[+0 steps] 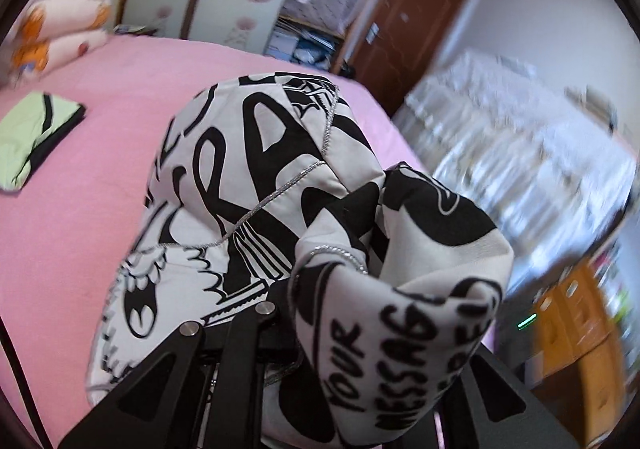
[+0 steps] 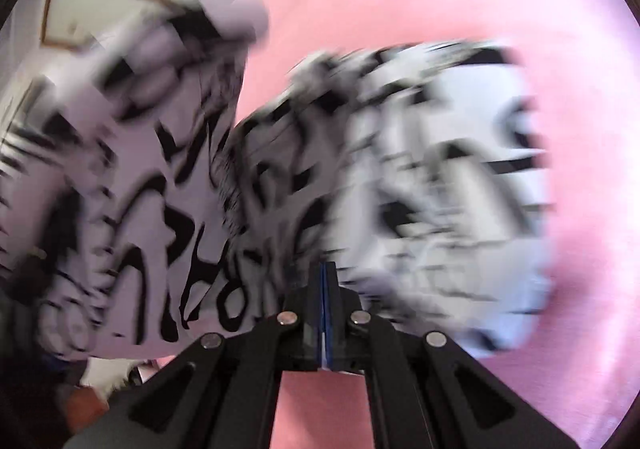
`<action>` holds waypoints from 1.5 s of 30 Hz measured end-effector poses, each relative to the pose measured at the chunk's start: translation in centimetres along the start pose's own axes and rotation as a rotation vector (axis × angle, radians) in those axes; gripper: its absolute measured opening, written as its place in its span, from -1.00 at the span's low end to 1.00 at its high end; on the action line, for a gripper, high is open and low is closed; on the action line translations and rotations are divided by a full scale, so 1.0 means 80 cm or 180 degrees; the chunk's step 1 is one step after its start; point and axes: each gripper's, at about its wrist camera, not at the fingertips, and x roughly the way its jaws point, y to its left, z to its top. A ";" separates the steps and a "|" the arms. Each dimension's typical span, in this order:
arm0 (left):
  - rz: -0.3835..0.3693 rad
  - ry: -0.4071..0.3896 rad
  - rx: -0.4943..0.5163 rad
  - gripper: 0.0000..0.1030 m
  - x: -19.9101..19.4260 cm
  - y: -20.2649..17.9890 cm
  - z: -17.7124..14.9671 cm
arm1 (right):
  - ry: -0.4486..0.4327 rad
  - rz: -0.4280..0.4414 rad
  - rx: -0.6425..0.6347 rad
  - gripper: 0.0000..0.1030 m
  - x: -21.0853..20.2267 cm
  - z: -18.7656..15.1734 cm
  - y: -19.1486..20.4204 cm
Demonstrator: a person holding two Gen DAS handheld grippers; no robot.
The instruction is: Fold large clothes
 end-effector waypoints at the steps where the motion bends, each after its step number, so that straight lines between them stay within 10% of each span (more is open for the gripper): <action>1: 0.0068 0.0097 0.0165 -0.76 0.015 -0.016 -0.016 | -0.0064 -0.0016 0.0086 -1.00 -0.016 0.000 -0.018; 14: 0.0659 0.0747 0.1367 -0.70 0.110 -0.099 -0.159 | -0.0454 -0.0152 0.0544 -1.00 -0.122 0.037 -0.110; 23: 0.0623 0.0753 0.1642 -0.29 0.075 -0.130 -0.166 | 0.0268 0.0109 0.0598 -1.00 -0.018 0.044 -0.039; 31: 0.0280 0.0808 0.1717 0.49 -0.013 -0.145 -0.130 | 0.0485 0.0122 0.0822 -0.98 -0.010 0.027 -0.027; 32: 0.0289 0.0795 0.1764 0.53 -0.022 -0.147 -0.125 | 0.0497 0.0123 0.0883 -0.65 -0.013 0.025 -0.023; 33: 0.0304 0.0783 0.1806 0.58 -0.034 -0.146 -0.119 | 0.0499 0.0131 0.0911 0.16 -0.010 0.023 -0.014; 35: 0.0350 0.0814 0.1802 0.62 -0.048 -0.137 -0.104 | 0.0477 0.0140 0.0949 0.73 -0.015 0.020 -0.001; 45: 0.0583 0.1475 0.0678 0.62 -0.029 -0.003 -0.045 | 0.0774 -0.0334 0.0741 0.73 0.027 0.012 0.041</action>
